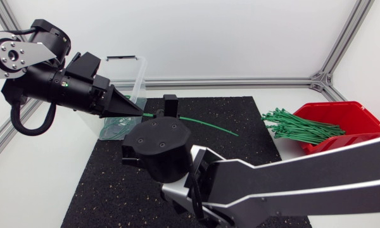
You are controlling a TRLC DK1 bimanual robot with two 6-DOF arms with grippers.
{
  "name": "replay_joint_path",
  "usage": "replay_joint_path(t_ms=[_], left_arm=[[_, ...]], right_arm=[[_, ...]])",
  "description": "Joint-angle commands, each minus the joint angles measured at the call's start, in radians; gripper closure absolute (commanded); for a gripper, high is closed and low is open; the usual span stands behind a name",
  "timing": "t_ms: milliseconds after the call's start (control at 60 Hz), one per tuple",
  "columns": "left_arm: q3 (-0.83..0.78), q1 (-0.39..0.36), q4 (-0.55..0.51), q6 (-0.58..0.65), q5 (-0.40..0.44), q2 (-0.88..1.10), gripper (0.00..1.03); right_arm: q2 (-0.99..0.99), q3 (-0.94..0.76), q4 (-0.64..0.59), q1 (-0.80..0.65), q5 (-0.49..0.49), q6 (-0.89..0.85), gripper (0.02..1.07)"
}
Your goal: Take a green cable tie from the red box, thread the tail through the head to close it, then place it in the transparent bin on the left.
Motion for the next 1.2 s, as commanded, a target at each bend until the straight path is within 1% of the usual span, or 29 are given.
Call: replay_joint_path(t_ms=[0,33,83,117,217,283,350,450,533,617,683,733,850,1000,1183], left_arm=[[0.004,0.015,-0.028,0.045,-0.007,0.000,0.99],[0.008,0.025,-0.034,0.057,-0.008,0.000,0.99],[0.012,0.030,-0.042,0.071,-0.012,0.000,0.99],[0.016,0.035,-0.045,0.088,-0.028,-0.002,0.99],[0.033,0.048,-0.074,0.140,-0.036,-0.009,0.99],[0.050,0.059,-0.102,0.186,-0.038,-0.011,0.99],[0.065,0.068,-0.119,0.227,-0.053,-0.011,0.99],[0.082,0.079,-0.137,0.296,-0.071,-0.011,0.99],[0.093,0.081,-0.165,0.359,-0.081,-0.011,0.99],[0.097,0.082,-0.189,0.416,-0.088,-0.020,0.99],[0.096,0.075,-0.218,0.465,-0.093,-0.032,0.99],[0.091,0.064,-0.237,0.499,-0.105,-0.045,0.99],[0.078,0.018,-0.255,0.557,-0.145,-0.088,0.99],[0.068,-0.047,-0.284,0.609,-0.166,-0.129,0.99],[0.048,-0.080,-0.306,0.678,-0.203,-0.141,0.99]], right_arm=[[-0.038,-0.031,0.013,0.015,0.001,-0.017,0.60],[-0.049,-0.034,0.010,0.015,-0.010,-0.016,0.55],[-0.058,-0.037,0.007,0.015,-0.012,-0.017,0.51],[-0.072,-0.038,-0.001,0.013,-0.019,-0.017,0.47],[-0.112,-0.041,-0.031,0.010,-0.036,-0.011,0.43],[-0.149,-0.022,-0.136,-0.002,-0.071,0.055,0.41],[-0.166,0.020,-0.294,-0.030,-0.121,0.159,0.41],[-0.170,0.078,-0.461,-0.079,-0.199,0.265,0.41],[-0.172,0.120,-0.573,-0.108,-0.269,0.331,0.41],[-0.175,0.152,-0.657,-0.126,-0.328,0.374,0.41],[-0.181,0.196,-0.778,-0.137,-0.420,0.437,0.41],[-0.187,0.224,-0.838,-0.143,-0.469,0.460,0.41],[-0.190,0.317,-1.024,-0.162,-0.650,0.527,0.41],[-0.172,0.402,-1.159,-0.185,-0.820,0.576,0.42],[-0.150,0.466,-1.280,-0.232,-1.003,0.590,0.42]])
